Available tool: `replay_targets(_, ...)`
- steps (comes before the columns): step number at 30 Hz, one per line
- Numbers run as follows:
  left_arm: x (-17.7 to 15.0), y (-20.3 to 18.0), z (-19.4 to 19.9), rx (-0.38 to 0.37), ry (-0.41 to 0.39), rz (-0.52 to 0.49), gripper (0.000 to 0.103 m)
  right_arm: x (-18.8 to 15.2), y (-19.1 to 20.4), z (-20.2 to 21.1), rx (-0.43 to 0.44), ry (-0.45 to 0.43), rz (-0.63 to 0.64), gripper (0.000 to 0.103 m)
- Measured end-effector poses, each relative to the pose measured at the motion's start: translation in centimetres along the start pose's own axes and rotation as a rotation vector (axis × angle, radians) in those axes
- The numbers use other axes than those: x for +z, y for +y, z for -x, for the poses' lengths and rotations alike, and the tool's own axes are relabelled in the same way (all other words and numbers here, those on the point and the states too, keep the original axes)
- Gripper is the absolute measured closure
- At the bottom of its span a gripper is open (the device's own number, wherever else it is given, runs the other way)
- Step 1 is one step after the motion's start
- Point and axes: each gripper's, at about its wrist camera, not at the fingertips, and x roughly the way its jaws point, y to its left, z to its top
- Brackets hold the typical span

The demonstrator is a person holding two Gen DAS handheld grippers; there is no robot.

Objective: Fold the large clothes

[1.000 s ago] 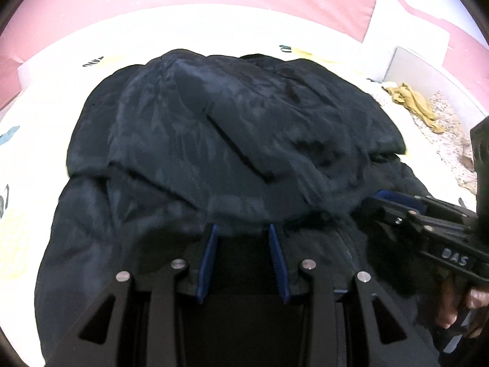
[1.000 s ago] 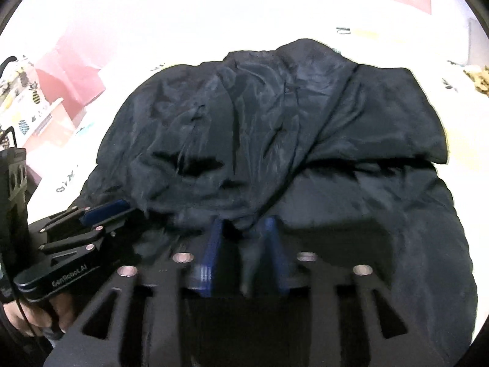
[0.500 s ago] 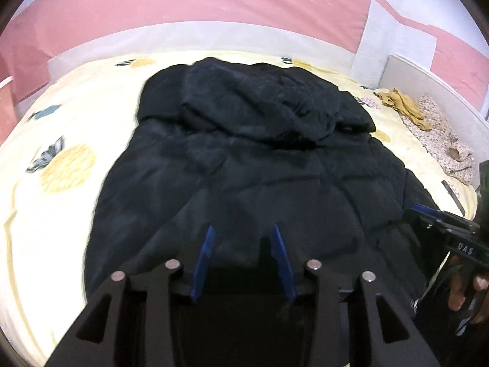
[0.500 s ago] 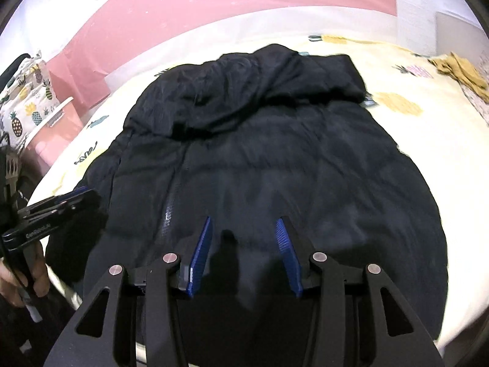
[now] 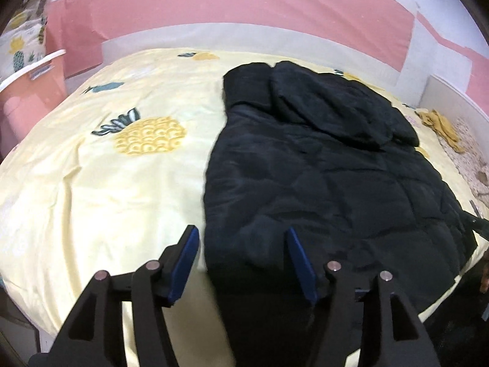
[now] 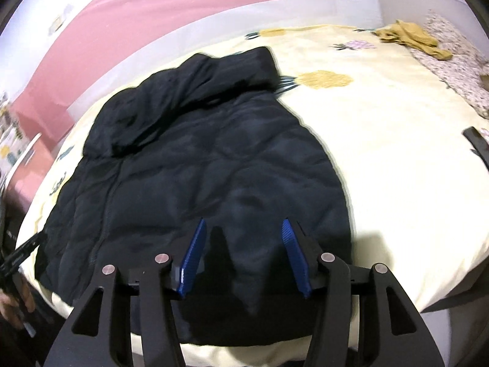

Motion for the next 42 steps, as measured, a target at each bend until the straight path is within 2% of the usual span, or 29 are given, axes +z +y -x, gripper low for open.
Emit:
replay_targets(6,-0.3,0.6,-1.0,-0.040,0.041,0.028,0.038,0.5,-3.5,-0.2,0.020,0.026,-0.114,0.050)
replay_targets(8,-0.5,0.3,-1.3,-0.074,0.059,0.033,0.037,0.5,-3.9,-0.3,-0.017,0.025,-0.120,0.050)
replay_targets(9,-0.7,0.1,-1.2,-0.079,0.061,0.028,0.035,0.6,-4.2,0.0,-0.049,0.009,-0.122,0.048)
replay_targets(11,-1.0,-0.5,-1.3,-0.068,0.052,0.002,0.032,0.5,-4.8,0.2,-0.058,-0.003,-0.138,0.044)
replay_targets(16,-1.8,-0.6,-1.8,-0.094,0.080,0.035,0.030,-0.1,-7.0,-1.8,0.011,0.123,-0.241,0.043)
replay_targets(19,-2.0,-0.1,-2.0,-0.122,0.095,0.076,0.030,-0.4,-6.8,-1.8,0.072,0.144,-0.250,0.043)
replay_targets(22,-2.4,-0.1,-1.8,-0.142,0.097,0.088,0.030,-1.4,-5.9,-1.7,0.184,0.178,-0.259,0.041)
replay_targets(25,-2.6,-0.5,-1.8,-0.139,0.092,0.061,0.030,-1.7,-5.0,-1.6,0.184,0.178,-0.220,0.041)
replay_targets(26,-2.6,-0.7,-1.9,-0.138,0.092,0.050,0.031,-1.6,-5.0,-1.7,0.198,0.187,-0.229,0.041)
replay_targets(29,-2.3,-1.3,-1.8,-0.136,0.087,0.017,0.048,-1.5,-4.5,-1.9,0.211,0.201,-0.199,0.047)
replay_targets(30,-2.2,-1.4,-1.7,-0.133,0.089,0.010,0.057,-1.5,-4.5,-1.8,0.219,0.202,-0.200,0.059)
replay_targets(31,-2.0,-1.5,-1.6,-0.134,0.087,0.007,0.063,-1.4,-4.4,-1.8,0.225,0.202,-0.208,0.066)
replay_targets(32,-1.8,-1.4,-1.3,-0.140,0.081,0.010,0.073,-1.3,-4.5,-1.8,0.227,0.201,-0.214,0.079)
replay_targets(33,-1.6,-1.3,-1.0,-0.149,0.078,0.014,0.079,-1.3,-4.5,-1.6,0.237,0.193,-0.216,0.085)
replay_targets(36,-0.8,-0.8,0.4,-0.188,0.054,0.044,0.086,-0.8,-4.1,-0.3,0.265,0.155,-0.198,0.089)
replay_targets(42,0.8,0.3,5.2,-0.255,-0.040,0.071,0.088,0.3,-3.2,4.5,0.310,0.051,-0.179,0.092)
